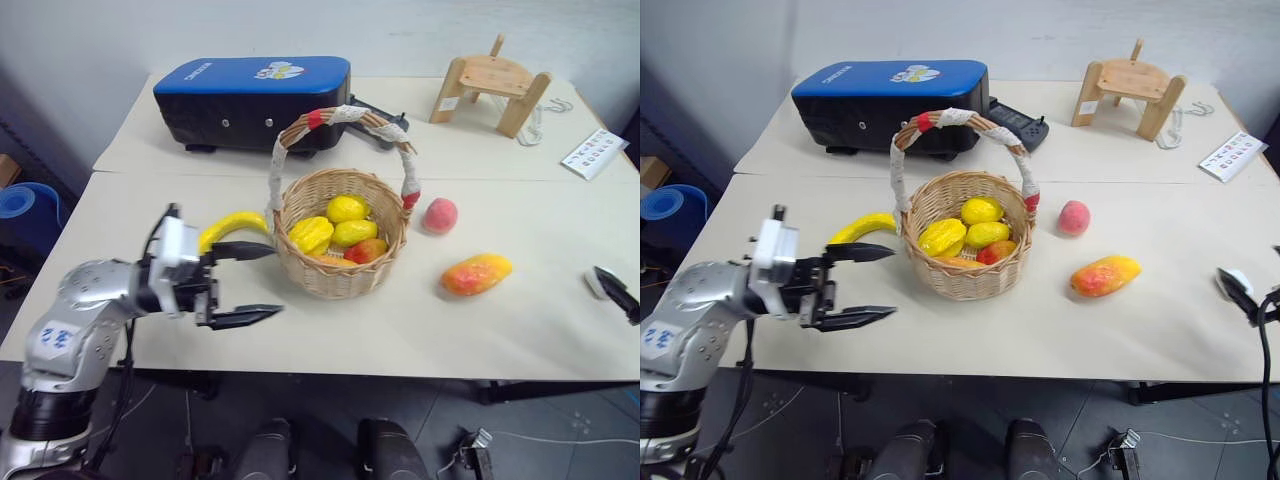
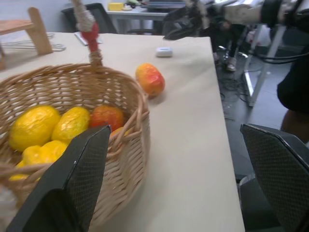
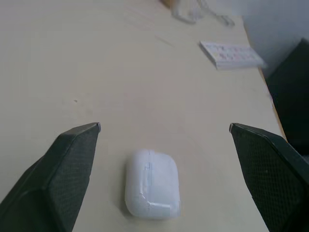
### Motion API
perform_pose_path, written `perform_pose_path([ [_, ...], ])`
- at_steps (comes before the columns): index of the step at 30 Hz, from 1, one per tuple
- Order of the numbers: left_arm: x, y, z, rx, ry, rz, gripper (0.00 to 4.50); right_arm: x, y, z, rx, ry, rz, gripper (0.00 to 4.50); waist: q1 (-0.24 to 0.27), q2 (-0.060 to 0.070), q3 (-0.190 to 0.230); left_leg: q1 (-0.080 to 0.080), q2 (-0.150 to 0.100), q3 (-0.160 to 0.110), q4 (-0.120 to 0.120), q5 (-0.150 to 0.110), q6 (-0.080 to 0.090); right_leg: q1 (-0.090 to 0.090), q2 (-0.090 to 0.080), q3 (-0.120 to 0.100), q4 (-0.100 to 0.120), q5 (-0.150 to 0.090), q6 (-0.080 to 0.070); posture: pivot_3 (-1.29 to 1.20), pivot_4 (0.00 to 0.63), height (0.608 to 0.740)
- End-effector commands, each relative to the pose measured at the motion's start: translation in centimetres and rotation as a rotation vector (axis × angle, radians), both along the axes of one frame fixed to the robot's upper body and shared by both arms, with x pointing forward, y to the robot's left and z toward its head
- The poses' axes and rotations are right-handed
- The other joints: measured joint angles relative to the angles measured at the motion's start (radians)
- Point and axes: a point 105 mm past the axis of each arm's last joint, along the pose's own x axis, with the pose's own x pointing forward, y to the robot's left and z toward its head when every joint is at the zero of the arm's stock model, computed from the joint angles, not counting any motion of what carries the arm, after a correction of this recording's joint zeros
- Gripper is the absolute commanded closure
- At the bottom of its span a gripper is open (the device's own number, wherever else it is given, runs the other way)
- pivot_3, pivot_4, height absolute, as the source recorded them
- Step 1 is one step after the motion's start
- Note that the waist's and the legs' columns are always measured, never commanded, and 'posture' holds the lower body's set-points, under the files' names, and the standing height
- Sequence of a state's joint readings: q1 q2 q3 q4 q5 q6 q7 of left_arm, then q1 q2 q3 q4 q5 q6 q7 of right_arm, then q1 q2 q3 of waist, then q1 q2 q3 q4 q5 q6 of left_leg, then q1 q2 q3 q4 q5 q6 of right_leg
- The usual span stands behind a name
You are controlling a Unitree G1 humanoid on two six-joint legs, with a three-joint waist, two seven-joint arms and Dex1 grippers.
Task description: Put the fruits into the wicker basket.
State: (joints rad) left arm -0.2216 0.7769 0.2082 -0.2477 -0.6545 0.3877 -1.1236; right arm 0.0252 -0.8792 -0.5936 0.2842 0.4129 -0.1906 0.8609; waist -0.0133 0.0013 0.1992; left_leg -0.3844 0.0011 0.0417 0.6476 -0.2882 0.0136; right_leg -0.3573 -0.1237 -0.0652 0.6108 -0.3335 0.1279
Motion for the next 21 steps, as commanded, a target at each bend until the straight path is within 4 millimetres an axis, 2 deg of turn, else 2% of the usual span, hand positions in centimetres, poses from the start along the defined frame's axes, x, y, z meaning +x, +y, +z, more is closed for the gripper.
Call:
perform_pose_path([
  [1, 0.1, 6.2, -2.6, 0.089, 0.083, 0.166, 0.00, -0.6, 7.4, 1.2, -0.041, -0.069, 0.300, 0.05, -0.010, 0.000, 0.000, 0.000, 0.001, 0.000, -0.001, 0.000, -0.001, -0.001, 0.004, 0.000, 0.000, 0.000, -0.001, 0.00, 0.150, 0.740],
  [3, 0.6, 9.9, -4.1, 0.094, 0.118, 0.325, 0.00, -1.3, 11.6, -0.1, -0.027, -0.033, 0.457, 0.05, -0.010, 0.000, 0.000, 0.001, 0.002, 0.000, -0.001, -0.002, -0.002, -0.001, 0.006, 0.001, 0.000, 0.000, -0.002, 0.00, 0.150, 0.740],
  [5, 0.7, 12.9, -4.8, 0.098, 0.111, 0.469, 0.00, -2.3, 14.7, -0.9, 0.002, -0.018, 0.567, 0.05, -0.006, 0.000, 0.000, 0.000, 0.003, 0.000, 0.000, -0.004, -0.001, -0.002, 0.004, 0.002, 0.000, 0.000, -0.002, 0.00, 0.150, 0.740],
  [6, 0.6, 13.8, -5.1, 0.104, 0.113, 0.503, 0.00, -2.7, 15.7, -1.1, 0.012, -0.020, 0.596, 0.05, -0.002, -0.001, 0.000, -0.001, 0.003, -0.001, 0.000, -0.004, -0.001, -0.003, -0.001, 0.003, 0.000, 0.000, -0.002, 0.00, 0.150, 0.740],
  [9, 0.3, 17.7, -4.9, 0.082, 0.065, 0.721, 0.00, -4.4, 20.0, -1.9, 0.087, -0.007, 0.727, 0.05, 0.013, -0.001, 0.000, -0.003, 0.000, -0.001, 0.000, -0.006, 0.001, -0.004, -0.009, 0.002, 0.000, 0.001, -0.003, 0.00, 0.150, 0.740],
  [11, -0.1, 19.8, -5.1, 0.080, 0.062, 0.837, 0.00, -5.3, 21.9, -2.0, 0.130, -0.004, 0.781, 0.05, 0.014, -0.003, -0.002, -0.003, 0.000, -0.002, 0.000, -0.007, 0.001, -0.004, -0.010, 0.001, 0.000, 0.001, -0.003, 0.00, 0.150, 0.740],
  [14, -0.7, 22.3, -5.2, 0.059, 0.099, 0.963, 0.00, -5.8, 23.7, -1.3, 0.189, -0.038, 0.791, 0.05, 0.012, -0.004, -0.002, -0.003, 0.000, -0.002, 0.000, -0.008, 0.000, -0.004, -0.010, -0.001, 0.000, 0.001, -0.003, 0.00, 0.150, 0.740],
  [16, -0.5, 22.3, -4.7, 0.055, 0.105, 0.953, 0.00, -5.6, 24.3, -0.6, 0.218, -0.062, 0.783, 0.05, 0.011, -0.005, -0.002, -0.003, 0.000, -0.001, 0.001, -0.009, 0.000, -0.004, -0.011, -0.001, 0.000, 0.001, -0.003, 0.00, 0.150, 0.740],
  [19, 0.5, 19.6, -3.9, 0.127, 0.127, 0.812, 0.00, -5.5, 24.4, 0.4, 0.211, -0.087, 0.779, 0.05, 0.013, -0.008, -0.004, -0.003, 0.000, -0.001, 0.001, -0.010, -0.003, -0.004, -0.012, -0.003, 0.000, 0.001, -0.004, 0.00, 0.150, 0.740],
  [21, 2.3, 18.0, -2.7, 0.146, 0.128, 0.767, 0.00, -5.2, 24.3, 1.0, 0.194, -0.107, 0.770, 0.05, 0.024, -0.009, -0.004, -0.002, 0.000, -0.002, 0.001, -0.010, -0.003, -0.004, -0.012, -0.003, 0.000, 0.001, -0.004, 0.00, 0.150, 0.740],
])
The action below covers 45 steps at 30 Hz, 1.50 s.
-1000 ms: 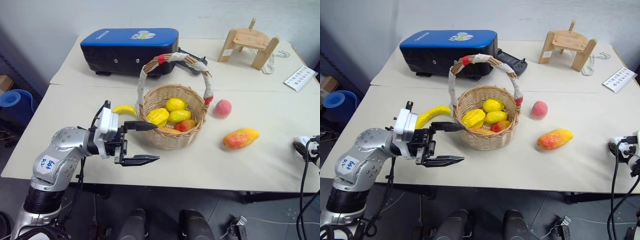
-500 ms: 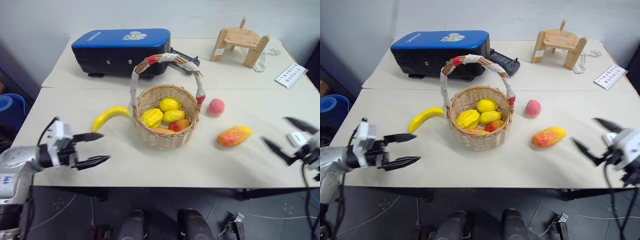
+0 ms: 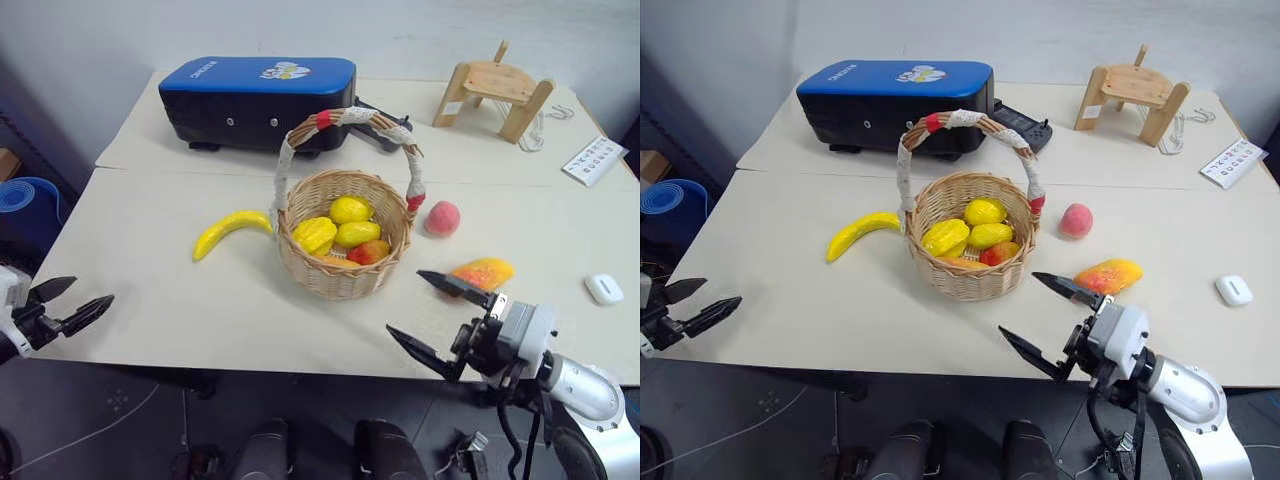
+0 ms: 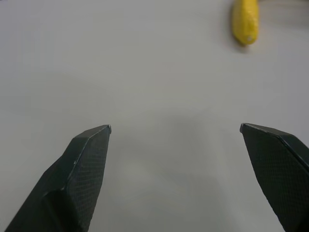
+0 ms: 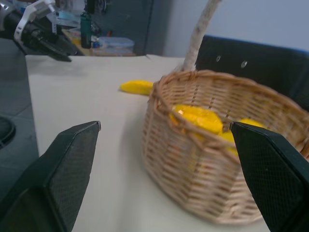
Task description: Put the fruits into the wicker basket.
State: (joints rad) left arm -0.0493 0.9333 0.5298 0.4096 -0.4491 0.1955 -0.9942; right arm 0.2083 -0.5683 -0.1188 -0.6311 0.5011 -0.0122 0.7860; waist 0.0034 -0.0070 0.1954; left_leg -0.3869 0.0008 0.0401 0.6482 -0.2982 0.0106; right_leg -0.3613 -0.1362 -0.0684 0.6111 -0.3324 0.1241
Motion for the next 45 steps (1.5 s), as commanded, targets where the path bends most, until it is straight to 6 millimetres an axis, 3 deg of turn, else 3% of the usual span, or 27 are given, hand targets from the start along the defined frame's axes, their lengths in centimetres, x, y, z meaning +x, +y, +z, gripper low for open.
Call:
perform_pose_path([
  [1, 3.2, -3.3, 3.2, 0.061, -0.006, -0.129, 0.00, 0.0, 0.0, 1.9, 0.003, -0.065, -0.005, 0.05, 0.012, -0.001, 0.000, 0.000, 0.000, -0.001, 0.000, 0.000, 0.001, 0.000, 0.000, -0.001, 0.000, 0.000, 0.000, 0.00, 0.150, 0.740],
  [7, 9.3, -8.6, 3.1, 0.170, 0.176, -0.241, 0.00, 0.6, -0.3, 2.5, 0.029, -0.054, -0.035, 0.05, 0.021, -0.002, -0.001, 0.000, -0.003, 0.003, 0.000, 0.006, 0.005, -0.003, 0.006, -0.011, 0.011, 0.001, 0.000, 0.00, 0.150, 0.740],
  [14, 13.8, -12.4, 2.1, 0.205, 0.281, -0.241, 0.00, 0.8, -0.6, 2.2, 0.010, -0.051, -0.078, 0.05, 0.012, -0.011, 0.000, -0.004, -0.004, 0.020, 0.001, 0.006, 0.010, -0.015, 0.006, -0.014, 0.016, 0.004, 0.004, 0.00, 0.150, 0.740],
  [17, 14.6, -12.8, 1.2, 0.283, 0.288, -0.238, 0.59, 1.0, -0.9, 2.3, 0.009, -0.059, -0.107, 0.00, 0.005, -0.012, 0.000, -0.003, -0.001, 0.024, 0.003, 0.005, 0.011, -0.016, 0.004, -0.014, 0.015, 0.004, 0.004, 0.00, 0.150, 0.740],
  [22, 14.9, -12.5, 1.4, 0.284, 0.274, -0.224, 2.11, 1.0, -1.0, 2.4, 0.000, -0.059, -0.123, 0.00, 0.005, -0.013, 0.000, -0.003, -0.001, 0.025, 0.005, 0.006, 0.011, -0.015, 0.003, -0.013, 0.016, 0.004, 0.004, 0.00, 0.150, 0.740],
  [28, 13.8, -10.7, 3.0, 0.207, 0.147, -0.255, 3.90, 1.1, -1.2, 2.3, -0.007, -0.063, -0.128, 0.00, -0.002, -0.013, 0.000, -0.003, 0.000, 0.025, 0.005, 0.005, 0.011, -0.016, 0.003, -0.012, 0.016, 0.004, 0.004, 0.00, 0.150, 0.740],
  [32, 10.0, -8.7, 5.9, 0.193, -0.122, -0.410, 3.97, 1.4, -1.5, 2.2, -0.010, -0.059, -0.132, 0.00, -0.017, -0.014, 0.000, -0.002, 0.002, 0.026, 0.004, 0.005, 0.010, -0.017, 0.003, -0.013, 0.017, 0.004, 0.004, 0.00, 0.150, 0.740],
  [34, 7.9, -7.4, 6.9, 0.162, -0.180, -0.443, 3.97, 1.6, -1.7, 1.9, -0.012, -0.053, -0.135, 0.00, -0.019, -0.014, 0.000, -0.003, 0.002, 0.025, 0.004, 0.004, 0.010, -0.017, 0.003, -0.014, 0.017, 0.004, 0.003, 0.00, 0.150, 0.740],
  [36, 5.6, -7.6, 7.7, 0.128, -0.182, -0.531, 3.97, 1.9, -2.1, 1.6, -0.021, -0.043, -0.137, 0.00, -0.017, -0.014, 0.000, -0.003, 0.002, 0.025, 0.005, 0.004, 0.010, -0.017, 0.003, -0.015, 0.017, 0.004, 0.003, 0.00, 0.150, 0.740],
  [38, 3.8, -9.2, 8.2, 0.117, -0.165, -0.632, 3.97, 2.1, -2.6, 1.4, -0.025, -0.036, -0.146, 0.00, -0.012, -0.014, 0.000, -0.002, 0.002, 0.025, 0.005, 0.004, 0.011, -0.016, 0.002, -0.014, 0.016, 0.004, 0.003, 0.00, 0.150, 0.740],
  [41, 1.6, -14.3, 9.5, 0.127, -0.179, -0.787, 3.97, 2.7, -3.6, 1.1, -0.029, -0.027, -0.175, 0.00, 0.006, -0.014, 0.000, -0.003, 0.000, 0.022, 0.006, 0.003, 0.013, -0.013, -0.003, -0.011, 0.016, 0.004, 0.003, 0.00, 0.150, 0.740],
  [45, 1.3, -21.4, 11.4, 0.139, -0.283, -0.855, 3.97, 3.2, -4.6, 1.0, -0.040, -0.025, -0.206, 0.00, 0.025, -0.014, 0.000, -0.004, -0.004, 0.018, 0.007, 0.003, 0.014, -0.011, -0.012, -0.010, 0.013, 0.005, 0.003, 0.00, 0.150, 0.740],
])
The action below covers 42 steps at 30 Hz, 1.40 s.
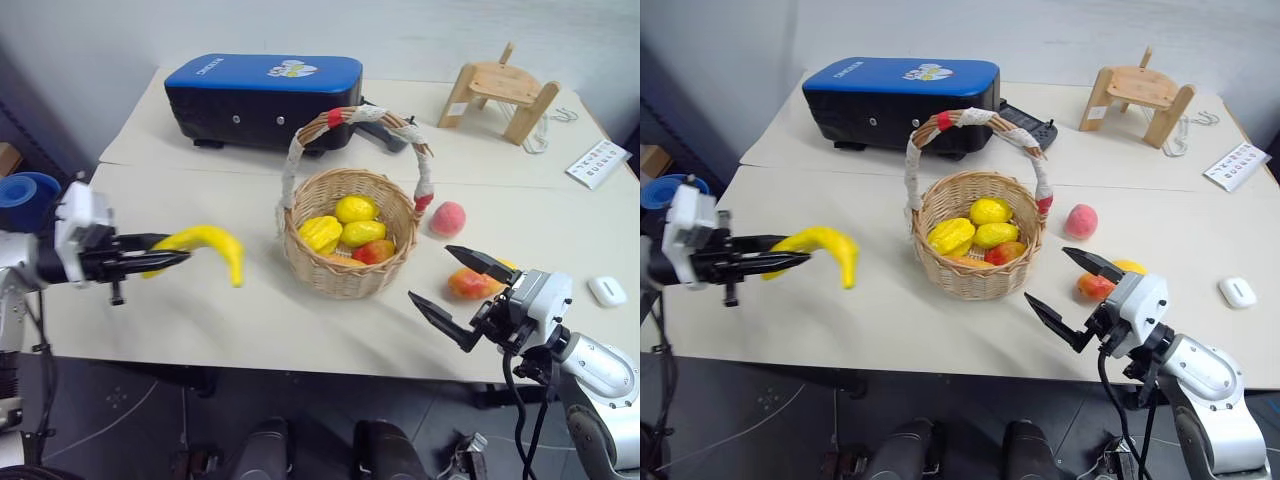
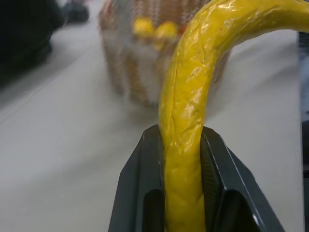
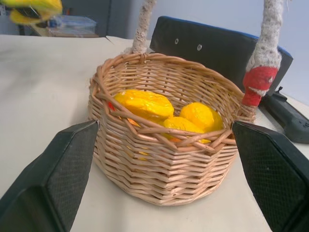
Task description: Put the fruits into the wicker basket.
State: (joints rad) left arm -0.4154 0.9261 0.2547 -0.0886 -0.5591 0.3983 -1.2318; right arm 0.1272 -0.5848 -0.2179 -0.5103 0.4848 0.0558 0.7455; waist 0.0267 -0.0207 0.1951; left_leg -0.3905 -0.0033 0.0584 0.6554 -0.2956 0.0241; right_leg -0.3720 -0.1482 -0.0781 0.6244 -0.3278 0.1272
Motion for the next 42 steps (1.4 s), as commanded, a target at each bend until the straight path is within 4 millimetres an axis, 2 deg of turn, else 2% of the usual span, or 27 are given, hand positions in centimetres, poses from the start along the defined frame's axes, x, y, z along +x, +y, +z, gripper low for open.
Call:
perform_pose_path([
  [1, -0.4, -5.8, 2.0, 0.005, -0.076, -0.054, 3.97, 0.2, -1.3, 1.1, -0.021, -0.052, -0.037, 0.00, 0.000, 0.000, 0.000, 0.000, -0.001, 0.000, 0.001, 0.000, 0.000, 0.000, 0.000, 0.000, -0.001, 0.000, 0.000, 0.00, 0.150, 0.740],
  [3, 0.5, -8.7, 2.5, 0.055, -0.081, -0.038, 3.97, 0.2, -1.8, 1.2, -0.022, -0.053, -0.061, 0.00, -0.002, 0.000, 0.000, 0.000, -0.001, 0.001, 0.001, 0.001, 0.000, 0.000, 0.006, -0.001, 0.002, 0.000, 0.001, 0.00, 0.150, 0.740],
  [4, 1.1, -10.1, 3.5, 0.013, -0.068, -0.015, 3.97, 0.1, -2.0, 1.2, -0.017, -0.053, -0.073, 0.00, -0.001, 0.000, 0.000, 0.001, 0.000, 0.002, 0.001, 0.001, 0.000, 0.000, 0.009, -0.002, 0.002, 0.000, 0.001, 0.00, 0.150, 0.740],
  [6, 2.4, -11.6, 3.9, 0.011, -0.074, 0.061, 3.97, -0.4, -2.2, 1.2, -0.017, -0.051, -0.089, 0.00, 0.000, 0.000, 0.000, 0.000, 0.000, 0.003, 0.002, 0.002, 0.000, -0.001, 0.012, -0.002, 0.002, 0.001, 0.002, 0.00, 0.150, 0.740],
  [10, 5.1, -12.1, 2.5, 0.059, -0.115, 0.202, 3.97, -1.1, -2.3, 1.3, -0.018, -0.062, -0.122, 0.00, -0.012, 0.002, -0.001, 0.003, 0.001, 0.006, -0.001, 0.002, -0.001, -0.002, 0.015, 0.002, 0.002, 0.001, 0.002, 0.00, 0.150, 0.740],
  [14, 5.9, -12.8, 1.7, 0.067, -0.103, 0.206, 3.97, -1.4, -2.0, 1.5, -0.010, -0.079, -0.143, 0.00, -0.015, 0.002, -0.001, 0.003, 0.003, 0.005, -0.001, 0.003, -0.002, -0.003, 0.017, 0.002, 0.002, 0.001, 0.002, 0.00, 0.150, 0.740],
  [15, 6.1, -13.1, 2.0, 0.050, -0.102, 0.207, 3.97, -1.5, -1.9, 1.5, -0.006, -0.080, -0.150, 0.00, -0.014, 0.002, -0.001, 0.003, 0.003, 0.005, -0.001, 0.003, -0.002, -0.003, 0.017, 0.003, 0.002, 0.001, 0.002, 0.00, 0.150, 0.740],
  [17, 6.6, -13.6, 3.2, -0.008, -0.125, 0.223, 3.23, -1.7, -1.9, 1.5, -0.003, -0.079, -0.170, 0.00, -0.006, 0.002, -0.001, 0.002, 0.002, 0.005, 0.000, 0.002, -0.002, -0.003, 0.016, 0.003, 0.002, 0.001, 0.002, 0.00, 0.150, 0.740],
  [24, 5.7, -13.3, 3.2, -0.005, -0.111, 0.126, 1.16, -2.2, -2.6, 1.3, -0.008, -0.072, -0.227, 0.00, -0.002, 0.002, -0.001, 0.000, 0.002, 0.004, 0.003, 0.002, -0.001, -0.003, 0.016, 0.003, 0.002, 0.001, 0.002, 0.00, 0.150, 0.740],
  [26, 5.1, -13.0, 3.7, -0.022, -0.107, 0.071, 0.59, -2.3, -3.1, 1.2, -0.015, -0.065, -0.245, 0.00, -0.002, 0.002, -0.001, 0.000, 0.002, 0.004, 0.003, 0.002, -0.001, -0.003, 0.016, 0.003, 0.002, 0.001, 0.002, 0.00, 0.150, 0.740],
  [28, 4.2, -12.5, 4.2, -0.035, -0.114, -0.002, 0.59, -2.5, -3.9, 1.1, -0.024, -0.057, -0.269, 0.00, -0.003, 0.002, -0.001, 0.000, 0.002, 0.004, 0.003, 0.002, -0.001, -0.003, 0.016, 0.003, 0.002, 0.001, 0.002, 0.00, 0.150, 0.740],
  [32, 0.7, -10.0, 4.2, -0.064, -0.118, -0.222, 0.59, -3.6, -7.2, -0.2, -0.036, -0.003, -0.372, 0.00, -0.007, 0.003, -0.001, 0.001, 0.002, 0.005, 0.002, 0.002, -0.002, -0.003, 0.016, 0.003, 0.002, 0.001, 0.002, 0.00, 0.150, 0.740],
  [33, 0.2, -8.9, 3.8, -0.080, -0.100, -0.243, 0.42, -3.9, -8.1, -0.8, -0.043, 0.019, -0.402, 0.00, -0.006, 0.003, -0.001, 0.002, 0.003, 0.005, 0.002, 0.001, -0.002, -0.003, 0.017, 0.002, 0.001, 0.001, 0.002, 0.00, 0.150, 0.740],
  [35, 0.1, -6.5, 2.6, -0.088, -0.075, -0.212, 0.05, -4.9, -9.9, -1.9, -0.059, 0.058, -0.462, 0.00, -0.006, 0.003, -0.002, 0.002, 0.003, 0.005, 0.002, 0.001, -0.002, -0.003, 0.017, 0.003, 0.001, 0.001, 0.001, 0.00, 0.150, 0.740],
  [37, 0.2, -3.5, 1.0, -0.090, -0.039, -0.135, 0.02, -6.5, -12.7, -3.3, -0.080, 0.097, -0.569, 0.00, -0.006, 0.003, -0.002, 0.002, 0.003, 0.005, 0.002, 0.001, -0.002, -0.002, 0.016, 0.003, 0.001, 0.001, 0.001, 0.00, 0.150, 0.740],
  [38, 0.3, -2.3, 1.3, -0.163, -0.030, -0.096, 0.02, -7.4, -13.8, -4.1, -0.093, 0.121, -0.605, 0.00, -0.004, 0.004, -0.002, 0.003, 0.003, 0.006, 0.001, 0.001, -0.002, -0.002, 0.016, 0.003, 0.000, 0.001, 0.001, 0.00, 0.150, 0.740],
  [40, 0.1, -0.8, 1.9, -0.266, -0.022, -0.078, 0.02, -8.8, -15.2, -5.4, -0.124, 0.158, -0.653, 0.00, 0.000, 0.003, -0.002, 0.003, 0.003, 0.005, 0.001, 0.000, 0.000, -0.002, 0.015, 0.003, -0.003, 0.000, 0.001, 0.00, 0.150, 0.740],
  [42, -0.2, 0.5, -0.1, -0.186, 0.028, -0.056, 0.02, -9.9, -16.1, -6.5, -0.145, 0.182, -0.695, 0.00, -0.003, 0.003, -0.002, 0.003, 0.003, 0.004, 0.001, -0.002, 0.000, -0.001, 0.014, 0.003, -0.003, 0.000, 0.001, 0.00, 0.150, 0.740],
])
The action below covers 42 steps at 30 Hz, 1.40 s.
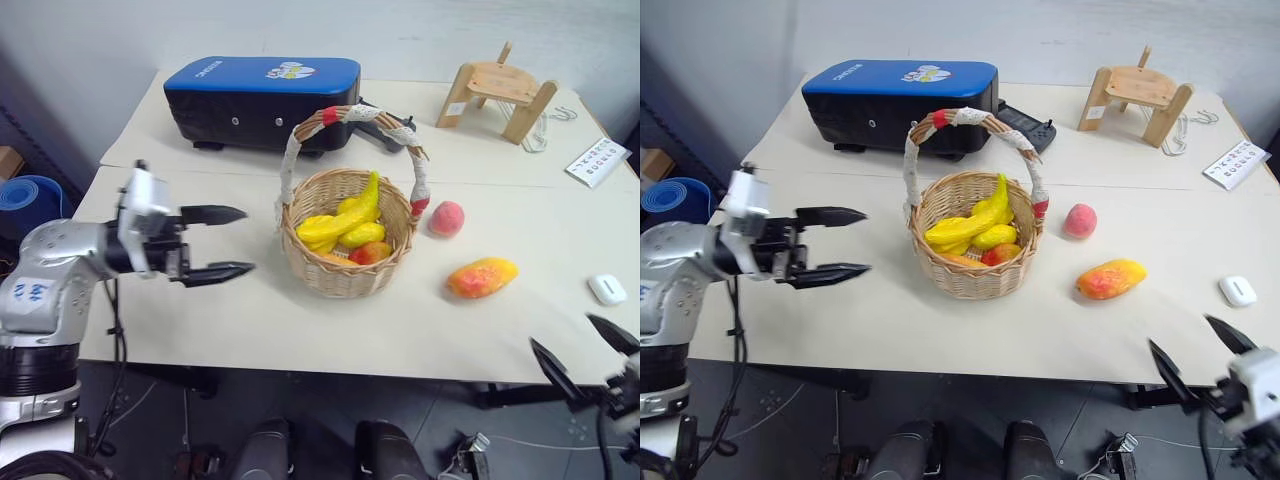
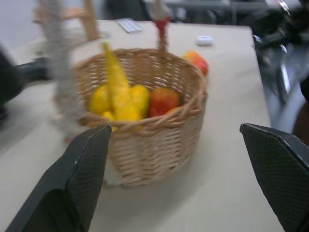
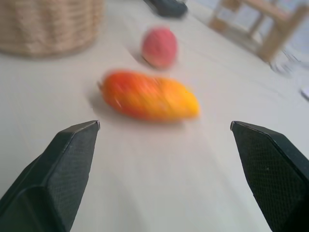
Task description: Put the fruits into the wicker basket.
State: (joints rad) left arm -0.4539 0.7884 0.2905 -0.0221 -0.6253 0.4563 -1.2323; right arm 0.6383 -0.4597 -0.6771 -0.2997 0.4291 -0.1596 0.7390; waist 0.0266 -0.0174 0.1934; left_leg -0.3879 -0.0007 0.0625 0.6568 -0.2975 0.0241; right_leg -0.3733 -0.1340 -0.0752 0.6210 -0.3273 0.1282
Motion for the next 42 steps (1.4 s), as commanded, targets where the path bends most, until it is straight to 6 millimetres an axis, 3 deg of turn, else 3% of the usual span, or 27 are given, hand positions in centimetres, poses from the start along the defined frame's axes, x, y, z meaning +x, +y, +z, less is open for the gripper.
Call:
perform_pose_path([
  [1, -1.4, 1.8, -1.4, 0.095, 0.005, -0.014, 0.02, -1.7, -1.4, -0.5, -0.058, -0.002, -0.050, 0.00, -0.006, 0.000, -0.001, 0.001, 0.000, 0.001, 0.000, -0.001, -0.001, 0.000, -0.001, 0.001, 0.000, 0.000, 0.000, 0.00, 0.150, 0.740],
  [3, -2.3, 2.7, -3.8, 0.201, 0.009, -0.026, 0.02, -2.1, -1.4, -1.1, -0.059, 0.022, -0.041, 0.00, -0.014, 0.005, -0.004, 0.003, 0.000, 0.002, -0.003, -0.002, -0.001, 0.000, -0.002, 0.004, -0.001, 0.000, 0.000, 0.00, 0.150, 0.740],
  [5, -2.9, 2.9, -4.6, 0.232, -0.012, -0.049, 0.02, -1.8, -0.9, -0.9, -0.055, 0.019, 0.002, 0.00, -0.027, 0.007, -0.005, 0.006, 0.000, 0.005, -0.006, -0.002, -0.002, 0.000, -0.004, 0.008, -0.001, -0.001, -0.002, 0.00, 0.150, 0.740],
  [11, -3.2, 0.4, -3.2, 0.107, -0.027, -0.107, 0.02, 3.3, 2.7, 2.9, -0.261, 0.045, 0.408, 0.00, -0.040, 0.007, -0.005, 0.007, 0.002, 0.007, -0.005, -0.002, -0.003, 0.000, -0.006, 0.011, 0.001, -0.001, -0.003, 0.00, 0.150, 0.740],
  [18, -4.3, -3.8, -2.0, 0.039, -0.041, -0.231, 0.02, 9.6, 3.8, 5.0, -0.505, 0.225, 0.678, 0.00, -0.026, 0.007, -0.004, 0.006, 0.004, 0.005, -0.002, -0.002, -0.003, -0.001, 0.001, 0.007, 0.003, -0.001, -0.003, 0.00, 0.150, 0.740],
  [24, -5.7, -6.5, -0.7, -0.017, -0.045, -0.286, 0.02, 13.4, 4.4, 4.3, -0.671, 0.324, 0.779, 0.00, -0.030, 0.006, -0.004, -0.001, 0.004, 0.003, 0.007, -0.003, -0.001, -0.001, 0.001, 0.000, 0.004, 0.000, -0.003, 0.00, 0.150, 0.740],
  [28, -6.5, -6.8, -0.1, -0.023, 0.012, -0.313, 0.02, 15.7, 4.8, 4.5, -0.744, 0.299, 0.797, 0.00, -0.031, 0.006, -0.003, -0.001, 0.004, 0.004, 0.008, -0.003, -0.001, -0.001, 0.002, -0.001, 0.004, 0.000, -0.002, 0.00, 0.150, 0.740],
  [37, -6.8, -7.1, 0.0, -0.016, 0.055, -0.307, 0.02, 18.2, 5.0, 3.0, -0.752, 0.441, 0.846, 0.00, -0.031, 0.007, -0.003, -0.001, 0.004, 0.003, 0.009, -0.003, -0.001, 0.000, 0.002, -0.001, 0.003, 0.000, -0.002, 0.00, 0.150, 0.740],
  [42, -6.6, -6.4, 0.1, -0.012, 0.071, -0.271, 0.00, 18.2, 5.4, 3.0, -0.707, 0.457, 0.895, 1.50, -0.030, 0.007, -0.003, -0.001, 0.004, 0.002, 0.009, -0.003, -0.001, 0.000, 0.002, -0.002, 0.003, 0.000, -0.002, 0.00, 0.150, 0.740],
])
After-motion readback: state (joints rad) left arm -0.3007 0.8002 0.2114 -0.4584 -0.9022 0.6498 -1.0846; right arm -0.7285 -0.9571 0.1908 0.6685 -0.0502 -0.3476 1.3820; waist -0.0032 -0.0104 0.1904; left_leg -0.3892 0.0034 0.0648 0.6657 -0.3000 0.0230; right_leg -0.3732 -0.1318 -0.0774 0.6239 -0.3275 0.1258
